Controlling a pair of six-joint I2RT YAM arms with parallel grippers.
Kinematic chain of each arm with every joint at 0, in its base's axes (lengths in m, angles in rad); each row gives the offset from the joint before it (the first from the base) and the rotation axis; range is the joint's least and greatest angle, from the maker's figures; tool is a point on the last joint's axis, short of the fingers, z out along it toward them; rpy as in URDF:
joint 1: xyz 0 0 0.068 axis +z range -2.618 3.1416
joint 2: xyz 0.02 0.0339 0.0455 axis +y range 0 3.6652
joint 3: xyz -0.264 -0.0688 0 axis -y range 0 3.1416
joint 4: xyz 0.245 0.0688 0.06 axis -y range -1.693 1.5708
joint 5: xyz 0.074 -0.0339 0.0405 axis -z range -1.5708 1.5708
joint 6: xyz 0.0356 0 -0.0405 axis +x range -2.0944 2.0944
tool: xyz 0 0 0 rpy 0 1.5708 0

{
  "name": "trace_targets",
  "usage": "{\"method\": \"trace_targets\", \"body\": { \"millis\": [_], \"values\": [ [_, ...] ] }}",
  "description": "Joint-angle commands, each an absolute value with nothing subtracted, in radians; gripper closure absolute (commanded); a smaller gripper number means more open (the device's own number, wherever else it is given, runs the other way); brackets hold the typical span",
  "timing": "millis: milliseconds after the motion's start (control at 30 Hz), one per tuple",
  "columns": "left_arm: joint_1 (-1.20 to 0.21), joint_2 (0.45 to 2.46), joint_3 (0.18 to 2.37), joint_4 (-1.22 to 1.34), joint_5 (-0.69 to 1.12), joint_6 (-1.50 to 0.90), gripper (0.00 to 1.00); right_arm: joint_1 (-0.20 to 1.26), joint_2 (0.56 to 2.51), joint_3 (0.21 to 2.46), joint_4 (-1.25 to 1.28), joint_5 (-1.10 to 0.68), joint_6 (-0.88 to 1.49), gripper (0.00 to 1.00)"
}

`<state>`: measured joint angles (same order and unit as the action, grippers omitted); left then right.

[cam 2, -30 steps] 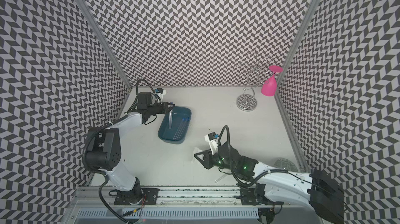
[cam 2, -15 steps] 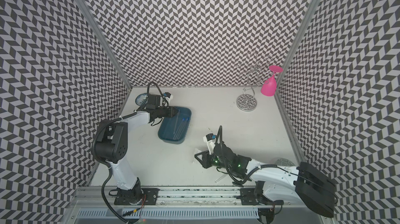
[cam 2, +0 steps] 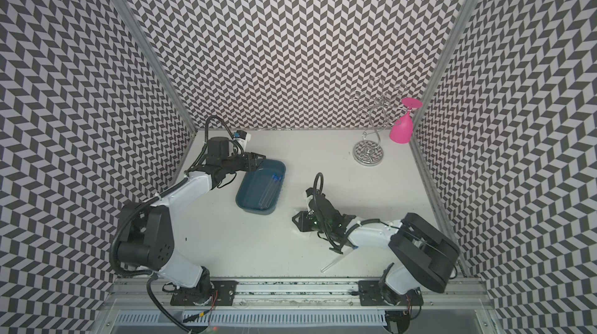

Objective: Wipe the exteriors of test tubes
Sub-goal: Place the test tube in the storage box, then place the cleaning item at the center of the board, then pick up the test tube at the center of the board.

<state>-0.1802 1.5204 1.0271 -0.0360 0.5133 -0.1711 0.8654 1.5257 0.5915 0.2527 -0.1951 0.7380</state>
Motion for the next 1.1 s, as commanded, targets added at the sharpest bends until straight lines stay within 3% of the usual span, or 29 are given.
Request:
{"method": "trace_targets", "body": {
  "millis": [0,133,267,733,1067],
  "values": [
    [-0.205,1.418,0.925,0.021,0.564,-0.218,0.49,0.859,1.582,0.643,0.223,-0.174,0.701,0.66],
    [-0.230,1.283,0.781,0.103,0.576,-0.289,0.48,0.859,1.607,0.700,0.134,-0.141,0.679,0.48],
    [-0.258,1.159,0.645,0.191,0.574,-0.363,0.48,0.859,1.579,0.769,0.022,-0.080,0.645,0.38],
    [-0.348,1.011,0.443,0.307,0.541,-0.462,0.47,0.847,1.396,0.902,-0.269,0.030,0.592,0.34],
    [-0.389,0.972,0.374,0.355,0.525,-0.502,0.46,0.833,1.191,0.797,-0.339,0.136,0.697,0.34]
  ]
}}
